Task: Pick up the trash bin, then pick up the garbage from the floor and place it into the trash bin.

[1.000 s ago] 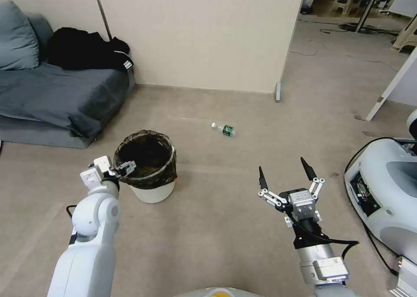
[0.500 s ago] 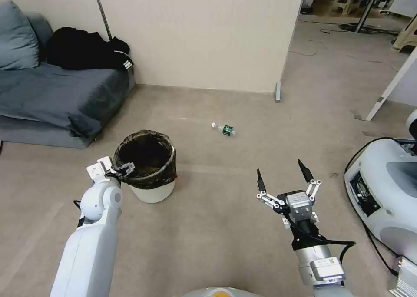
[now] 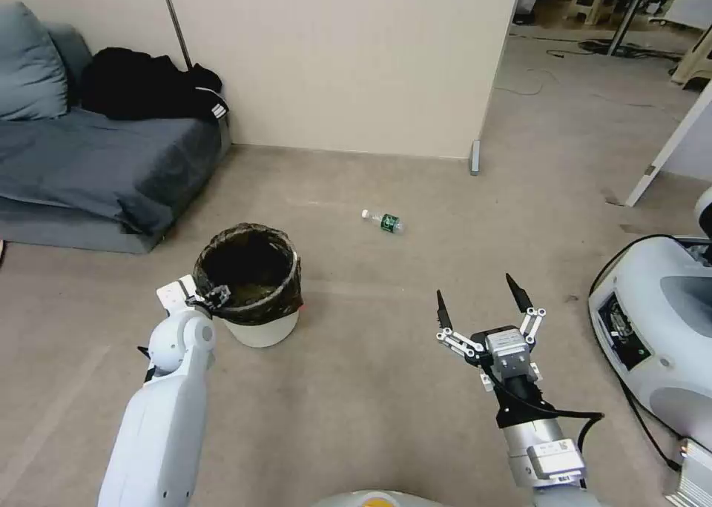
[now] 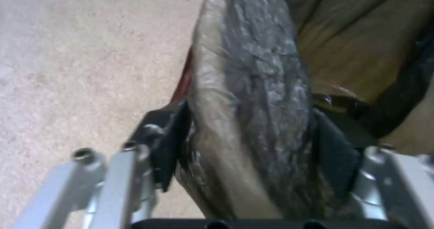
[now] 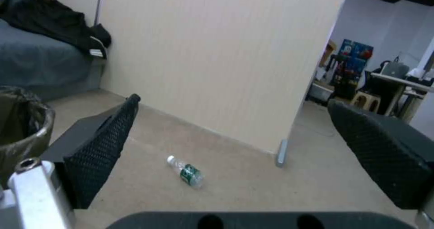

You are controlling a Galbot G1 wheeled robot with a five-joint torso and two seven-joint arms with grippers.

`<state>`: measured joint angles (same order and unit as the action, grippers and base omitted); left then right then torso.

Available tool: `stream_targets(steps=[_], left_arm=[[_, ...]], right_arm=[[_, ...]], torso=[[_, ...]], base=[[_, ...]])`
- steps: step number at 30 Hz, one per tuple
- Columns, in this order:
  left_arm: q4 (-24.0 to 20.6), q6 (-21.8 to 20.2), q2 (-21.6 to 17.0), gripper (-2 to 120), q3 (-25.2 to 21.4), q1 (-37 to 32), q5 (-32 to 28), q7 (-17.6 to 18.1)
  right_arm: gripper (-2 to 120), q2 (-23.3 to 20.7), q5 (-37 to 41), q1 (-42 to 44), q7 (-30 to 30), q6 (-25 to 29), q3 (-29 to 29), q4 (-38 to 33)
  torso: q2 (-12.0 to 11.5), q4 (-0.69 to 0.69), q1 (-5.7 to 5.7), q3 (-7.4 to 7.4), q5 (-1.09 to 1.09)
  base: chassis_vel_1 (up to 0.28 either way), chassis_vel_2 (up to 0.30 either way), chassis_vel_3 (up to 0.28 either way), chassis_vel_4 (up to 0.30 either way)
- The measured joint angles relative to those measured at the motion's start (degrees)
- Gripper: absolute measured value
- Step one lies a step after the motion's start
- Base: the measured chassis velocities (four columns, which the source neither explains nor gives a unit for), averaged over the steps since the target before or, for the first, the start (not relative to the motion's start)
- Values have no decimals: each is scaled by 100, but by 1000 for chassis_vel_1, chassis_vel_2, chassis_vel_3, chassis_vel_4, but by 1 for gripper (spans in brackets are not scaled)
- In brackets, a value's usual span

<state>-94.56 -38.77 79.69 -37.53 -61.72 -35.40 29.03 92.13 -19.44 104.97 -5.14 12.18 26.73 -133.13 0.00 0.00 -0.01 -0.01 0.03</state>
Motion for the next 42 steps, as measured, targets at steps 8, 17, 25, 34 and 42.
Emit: stream_targets(steps=[8, 17, 25, 34, 42], left_arm=[[-40, -9, 63, 30, 15, -99, 32, 8], [-73, -9, 98, 3, 18, -167, 76, -6], [-761, -72, 90, 1, 4, -551, 115, -57], [-2188, -67, -27, 0, -144, -1478, 551, -196], [-3474, -12, -75, 0, -141, -2344, 1156, -371]], right_arm=[[100, 0, -104, -41, 237, -92, -130, 20], [100, 0, -190, -89, 425, -125, -185, 23], [100, 0, -265, -221, 688, 4, -254, 62], [100, -1, -69, -303, 688, 113, -255, 143], [100, -1, 109, -373, 604, 224, -249, 220]], torso=[[0, 1, 0, -1, 1], [0, 0, 0, 0, -2], [-1, -5, 1, 3, -16], [-1, -2, 1, 2, -5], [-1, 0, 1, 1, -3]], base=[[0, 0, 0, 0], [0, 0, 0, 0], [0, 0, 0, 0], [0, 0, 0, 0], [0, 0, 0, 0]])
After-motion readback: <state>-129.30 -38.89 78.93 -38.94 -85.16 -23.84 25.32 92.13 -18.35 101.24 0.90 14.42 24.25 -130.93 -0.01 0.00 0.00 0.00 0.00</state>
